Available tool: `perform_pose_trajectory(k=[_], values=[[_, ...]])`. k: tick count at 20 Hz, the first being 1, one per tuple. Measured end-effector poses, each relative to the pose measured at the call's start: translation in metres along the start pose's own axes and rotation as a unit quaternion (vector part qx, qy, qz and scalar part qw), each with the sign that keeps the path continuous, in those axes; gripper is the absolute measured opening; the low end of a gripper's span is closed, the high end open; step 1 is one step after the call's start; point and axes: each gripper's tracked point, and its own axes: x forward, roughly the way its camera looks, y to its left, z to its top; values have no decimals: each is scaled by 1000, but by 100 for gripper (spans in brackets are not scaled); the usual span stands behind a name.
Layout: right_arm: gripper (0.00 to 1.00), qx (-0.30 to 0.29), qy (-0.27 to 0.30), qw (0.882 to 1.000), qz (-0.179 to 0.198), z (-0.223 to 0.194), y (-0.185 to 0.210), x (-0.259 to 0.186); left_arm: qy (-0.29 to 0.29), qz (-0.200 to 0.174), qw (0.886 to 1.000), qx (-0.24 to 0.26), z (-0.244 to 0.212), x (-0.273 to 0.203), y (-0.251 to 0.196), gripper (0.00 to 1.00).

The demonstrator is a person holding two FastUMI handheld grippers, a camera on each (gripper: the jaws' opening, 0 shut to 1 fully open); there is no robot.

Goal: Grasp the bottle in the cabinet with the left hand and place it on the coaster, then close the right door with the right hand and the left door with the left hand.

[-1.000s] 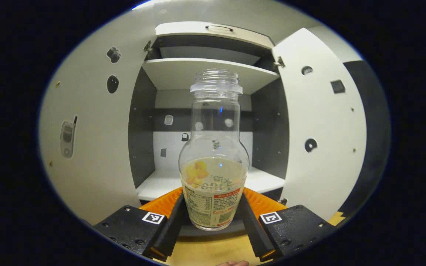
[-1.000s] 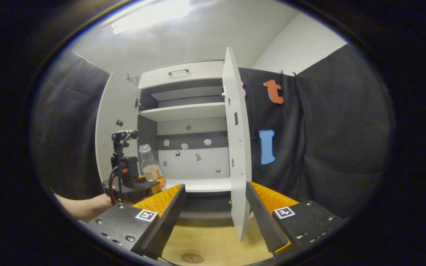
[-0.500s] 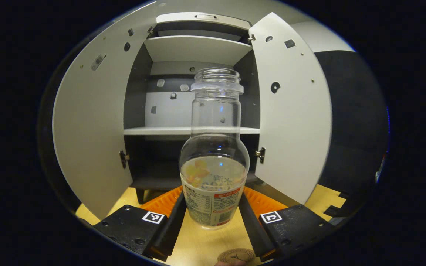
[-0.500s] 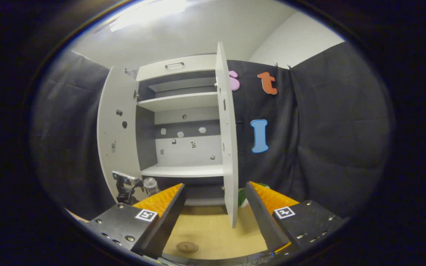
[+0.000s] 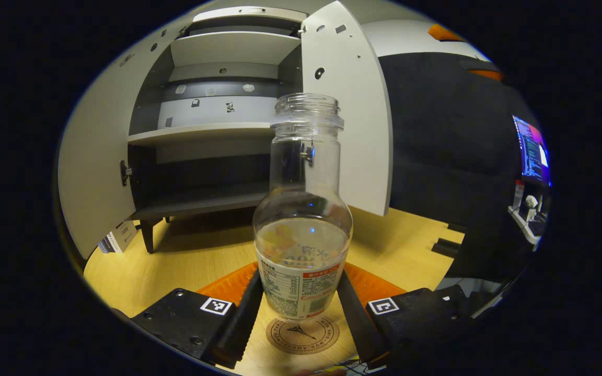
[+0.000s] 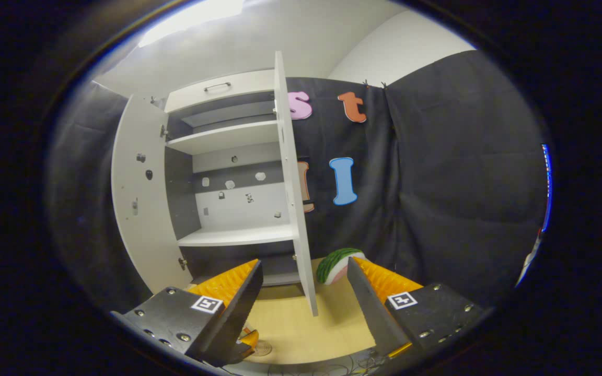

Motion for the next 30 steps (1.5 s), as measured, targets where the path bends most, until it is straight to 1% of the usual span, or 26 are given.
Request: perform_pose_trajectory(k=[2,4,5,7,8,9,11,14,15,18,19,21,22,23,25,27,28,30], values=[[99,-13,9,1000,-17,-4,-10,11,15,-15,1000,10,-21,-3,-5,80],[99,-22,13,999,-37,-4,-19,20,28,-34,999,1,-35,-1,-9,80],[99,-22,12,999,-43,-2,-21,24,37,-39,999,-1,-40,0,-10,80],[99,-21,6,998,-52,4,-22,31,61,-39,997,15,-54,1,-8,80],[94,-21,0,998,-55,8,-22,34,62,-47,997,24,-56,1,-9,81],[99,-22,-6,998,-57,12,-22,35,59,-52,996,31,-56,0,-8,81],[100,-24,-14,997,-65,15,-26,39,62,-71,995,31,-60,-1,-13,81],[99,-33,-7,996,-86,11,-33,43,66,-88,993,41,-63,-2,-12,82],[99,-37,-7,995,-89,11,-33,45,75,-92,992,46,-66,-2,-11,82],[99,-38,-10,996,-84,14,-22,56,109,-97,987,74,-75,-4,0,85],[99,-40,-8,995,-87,14,-20,62,114,-108,984,78,-75,-6,-2,86],[99,-45,-13,995,-93,19,-18,71,145,-137,976,85,-78,-15,-3,86],[99,-45,-21,995,-90,21,-16,74,158,-148,972,87,-78,-18,-2,84],[99,-42,-27,995,-88,25,-13,79,168,-154,970,85,-76,-22,0,86],[100,-34,-35,995,-88,27,-13,89,158,-166,971,72,-61,-26,5,86],[99,-28,-42,995,-82,29,-11,94,144,-169,973,57,-45,-27,11,90],[99,-28,-48,996,-76,30,-11,95,144,-167,974,54,-39,-29,14,95],[99,-31,-54,996,-62,32,-13,97,138,-152,977,57,-24,-34,22,97]])
